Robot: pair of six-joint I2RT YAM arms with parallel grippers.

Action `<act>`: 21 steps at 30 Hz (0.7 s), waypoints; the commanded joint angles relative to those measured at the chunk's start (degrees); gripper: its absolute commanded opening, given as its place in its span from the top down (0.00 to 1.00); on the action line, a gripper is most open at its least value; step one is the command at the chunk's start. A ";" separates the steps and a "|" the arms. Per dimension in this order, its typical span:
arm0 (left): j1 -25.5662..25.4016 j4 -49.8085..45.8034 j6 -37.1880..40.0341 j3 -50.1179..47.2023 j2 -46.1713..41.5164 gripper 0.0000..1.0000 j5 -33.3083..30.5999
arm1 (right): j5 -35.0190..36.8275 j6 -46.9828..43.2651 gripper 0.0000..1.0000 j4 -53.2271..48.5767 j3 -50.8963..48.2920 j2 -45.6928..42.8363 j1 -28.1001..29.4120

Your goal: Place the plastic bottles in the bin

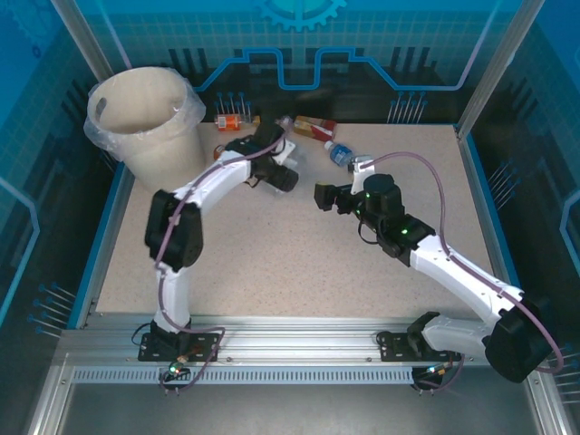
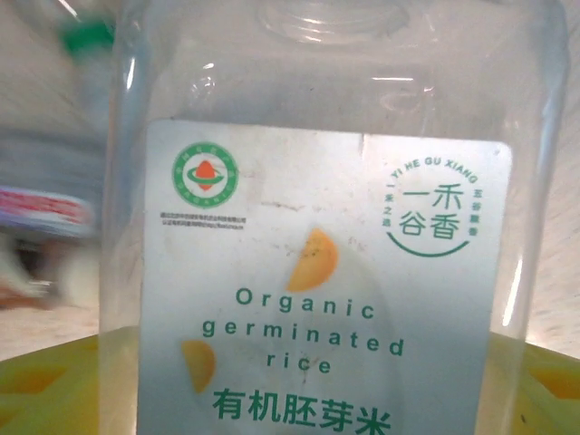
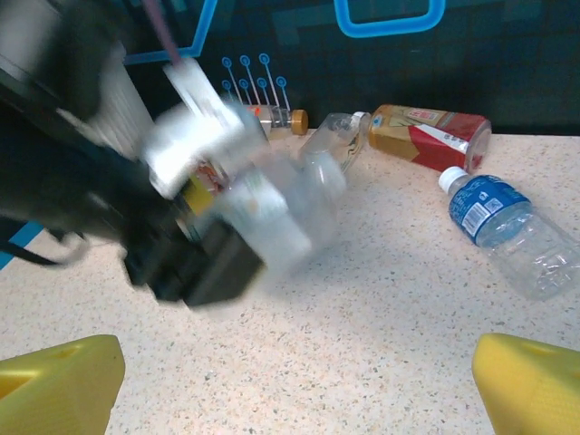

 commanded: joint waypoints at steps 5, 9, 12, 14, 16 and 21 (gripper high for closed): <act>9.60 10.59 -13.64 5.55 -14.30 0.27 -5.85 | -4.16 -1.79 0.00 3.98 -0.30 -0.28 -0.50; 17.01 9.78 -20.24 11.30 -12.68 0.29 -8.16 | -4.56 -1.68 0.00 3.83 0.01 0.19 -0.53; 21.35 10.90 -22.92 14.82 -11.09 0.30 -7.97 | -4.70 -1.57 0.00 3.70 0.14 0.23 -0.57; 23.62 11.07 -24.56 17.29 -9.60 0.30 -7.76 | -4.86 -1.57 0.00 3.61 0.01 0.30 -0.52; 26.25 10.51 -26.80 19.84 -7.81 0.30 -7.54 | -4.85 -1.48 0.00 3.61 0.03 0.30 -0.54; 31.10 8.05 -31.56 22.56 -4.87 0.31 -9.05 | -4.89 -1.46 0.00 3.35 0.00 0.30 -0.52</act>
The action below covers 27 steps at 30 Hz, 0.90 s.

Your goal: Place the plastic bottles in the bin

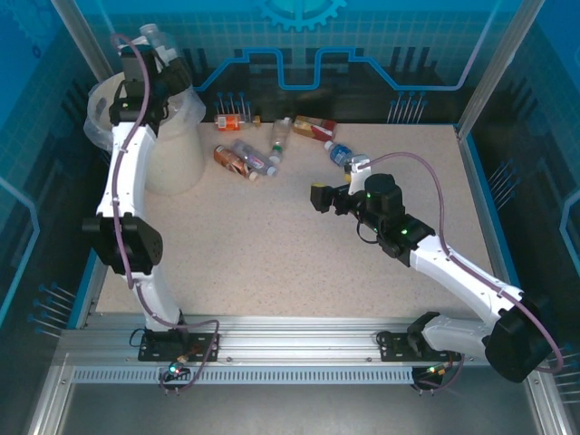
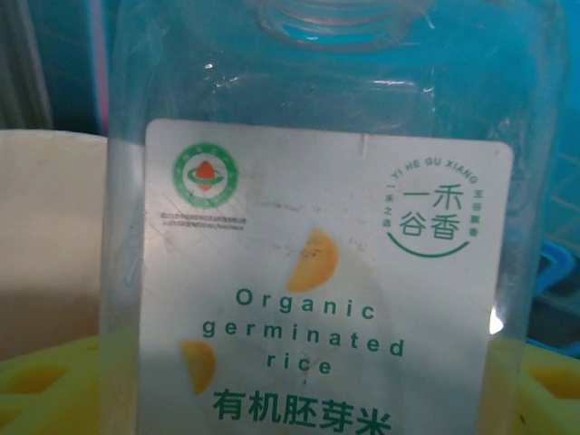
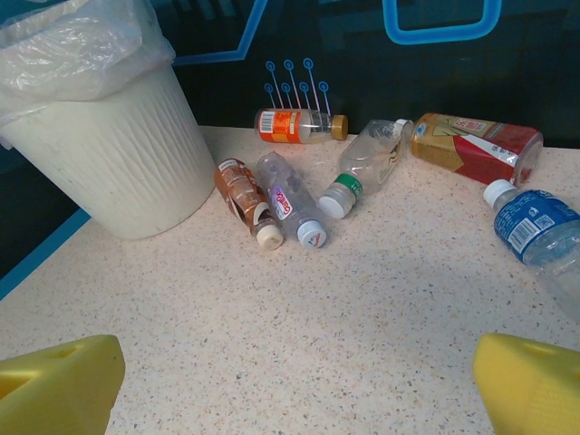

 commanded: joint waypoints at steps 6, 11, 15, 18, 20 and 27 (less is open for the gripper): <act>7.56 -4.43 -14.79 -1.72 0.34 0.29 -3.83 | -0.07 -0.67 0.00 0.80 0.27 0.43 -0.50; 8.89 -5.16 -15.64 -1.64 0.39 0.08 -3.50 | -0.05 -0.95 0.00 0.01 0.84 0.85 -0.51; 8.90 -6.11 -15.17 -0.23 0.26 0.01 -3.40 | 0.13 -0.69 0.00 0.02 0.84 1.70 -0.50; 8.90 -6.57 -15.33 0.62 -0.28 0.01 -2.70 | 0.12 -0.76 0.00 0.29 2.07 3.00 -0.67; 8.85 -7.41 -15.76 0.88 -0.72 0.01 -3.21 | -0.31 -1.26 0.00 0.13 3.47 4.40 -1.08; 8.81 -5.27 -15.15 -1.16 -4.85 0.01 7.33 | -3.61 -8.37 0.00 -3.48 10.27 13.37 -6.24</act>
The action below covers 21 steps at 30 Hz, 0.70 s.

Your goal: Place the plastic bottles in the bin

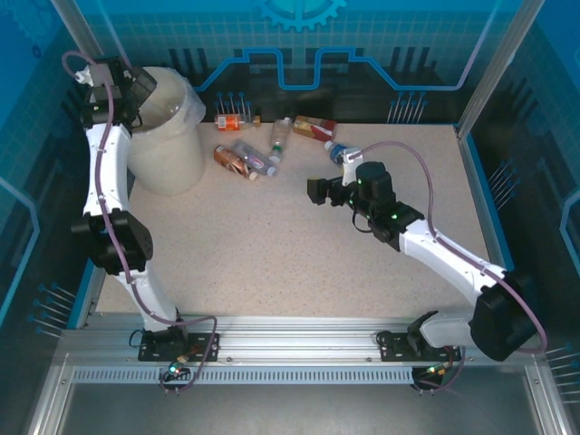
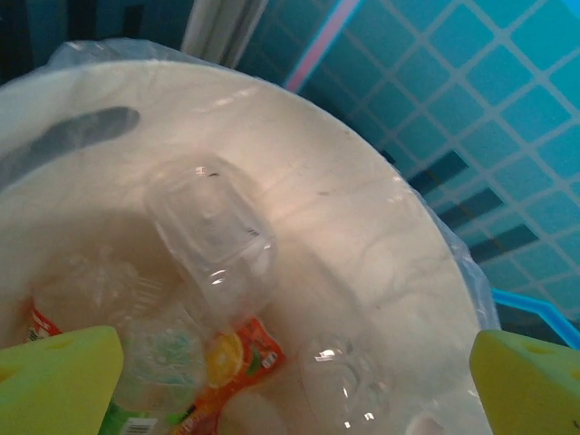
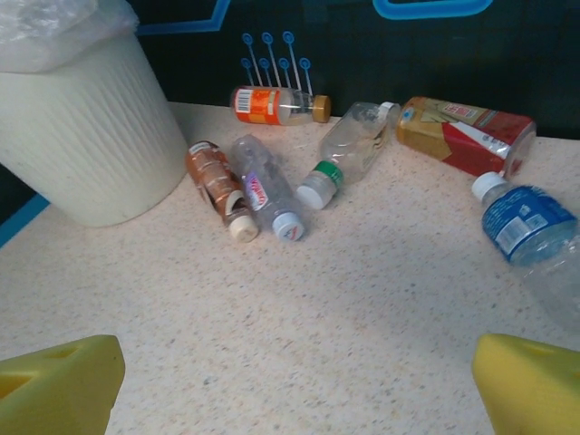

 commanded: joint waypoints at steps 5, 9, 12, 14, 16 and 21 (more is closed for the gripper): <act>-0.98 8.09 4.06 -6.48 -12.20 0.01 19.56 | -3.31 -18.14 0.00 -12.00 13.47 14.44 -9.61; -2.99 15.35 6.09 -16.31 -18.93 0.01 30.76 | -3.21 -29.05 0.00 -21.15 23.80 25.40 -14.07; -4.79 22.03 4.91 -24.88 -23.53 0.01 37.45 | -5.02 -33.35 0.01 -25.22 30.64 32.56 -16.68; -5.98 25.78 3.54 -29.32 -26.00 0.01 39.96 | -6.46 -35.39 0.02 -28.40 35.29 36.83 -17.91; -7.23 28.57 2.24 -32.65 -27.53 0.01 42.32 | -6.84 -36.73 0.02 -32.18 40.06 40.68 -18.81; -10.63 32.32 -2.36 -40.63 -30.94 0.01 44.37 | -8.12 -39.93 0.04 -40.97 51.03 50.45 -20.44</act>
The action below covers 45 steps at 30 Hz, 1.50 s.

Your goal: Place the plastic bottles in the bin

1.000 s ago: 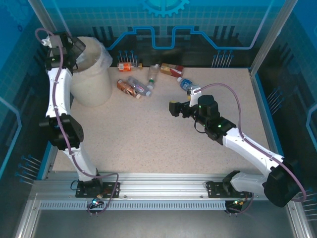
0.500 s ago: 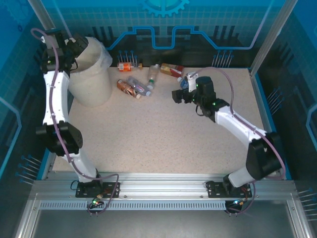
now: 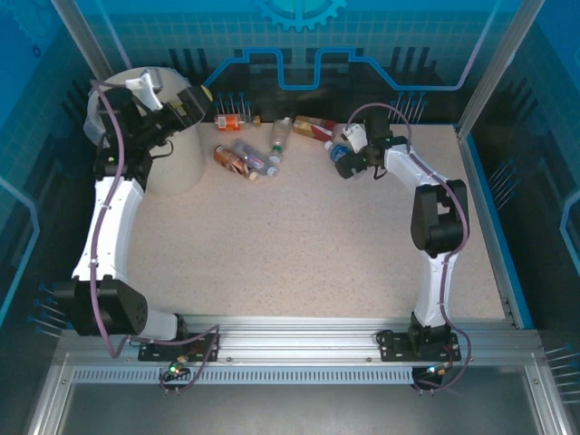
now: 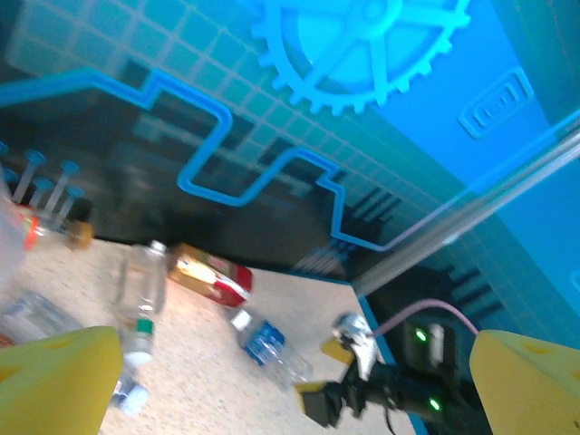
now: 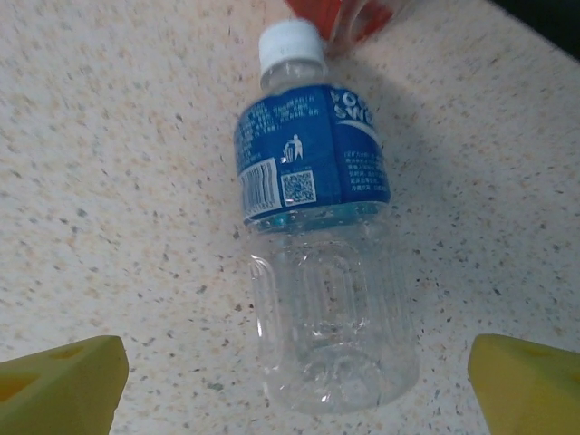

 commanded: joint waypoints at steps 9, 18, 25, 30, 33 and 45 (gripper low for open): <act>-8.71 7.69 -3.21 -11.88 -3.81 0.01 2.93 | -0.59 -6.86 0.12 -15.47 12.84 12.49 -0.82; -11.74 10.25 -4.30 -15.17 -1.38 0.01 2.64 | -2.06 -3.22 0.38 -8.40 2.28 2.27 0.36; -13.75 11.11 -4.23 -15.55 0.40 0.01 4.47 | -12.85 8.81 0.46 4.82 -16.30 -15.96 3.15; -16.10 11.28 -2.77 -14.67 2.03 0.01 7.97 | -26.95 19.43 0.46 15.42 -27.49 -27.09 6.74; -17.77 11.37 -1.86 -13.96 2.93 0.01 9.38 | -33.28 24.37 0.46 20.35 -30.82 -30.76 9.83; -20.41 11.68 -2.16 -12.29 6.88 0.01 7.54 | -45.02 32.13 0.45 29.40 -28.16 -29.36 18.75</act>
